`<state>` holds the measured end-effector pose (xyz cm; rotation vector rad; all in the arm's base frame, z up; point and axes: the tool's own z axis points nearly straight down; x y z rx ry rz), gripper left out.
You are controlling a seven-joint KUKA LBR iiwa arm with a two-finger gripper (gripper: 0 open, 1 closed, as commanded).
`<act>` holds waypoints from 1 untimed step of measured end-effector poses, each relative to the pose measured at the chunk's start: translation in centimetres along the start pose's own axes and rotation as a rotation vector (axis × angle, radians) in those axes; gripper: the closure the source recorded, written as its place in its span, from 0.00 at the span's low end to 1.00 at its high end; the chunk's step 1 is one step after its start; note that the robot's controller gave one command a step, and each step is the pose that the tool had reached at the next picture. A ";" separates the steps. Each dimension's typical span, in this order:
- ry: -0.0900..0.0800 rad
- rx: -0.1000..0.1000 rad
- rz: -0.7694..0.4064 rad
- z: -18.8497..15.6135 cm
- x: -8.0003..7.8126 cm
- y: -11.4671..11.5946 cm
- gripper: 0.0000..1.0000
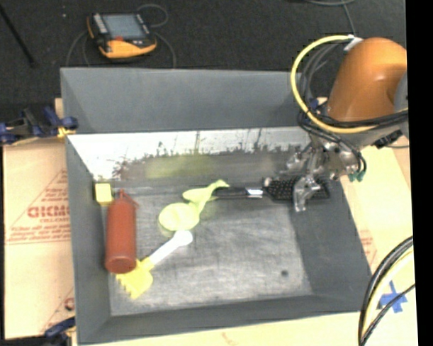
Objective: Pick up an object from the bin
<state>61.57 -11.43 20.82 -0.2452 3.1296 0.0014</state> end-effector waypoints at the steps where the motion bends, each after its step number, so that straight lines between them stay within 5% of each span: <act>1: 0.000 0.000 0.000 0.0 0.0 0.0 1.00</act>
Offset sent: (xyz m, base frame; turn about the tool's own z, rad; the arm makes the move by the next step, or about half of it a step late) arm 0.0000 0.0000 0.0000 0.0000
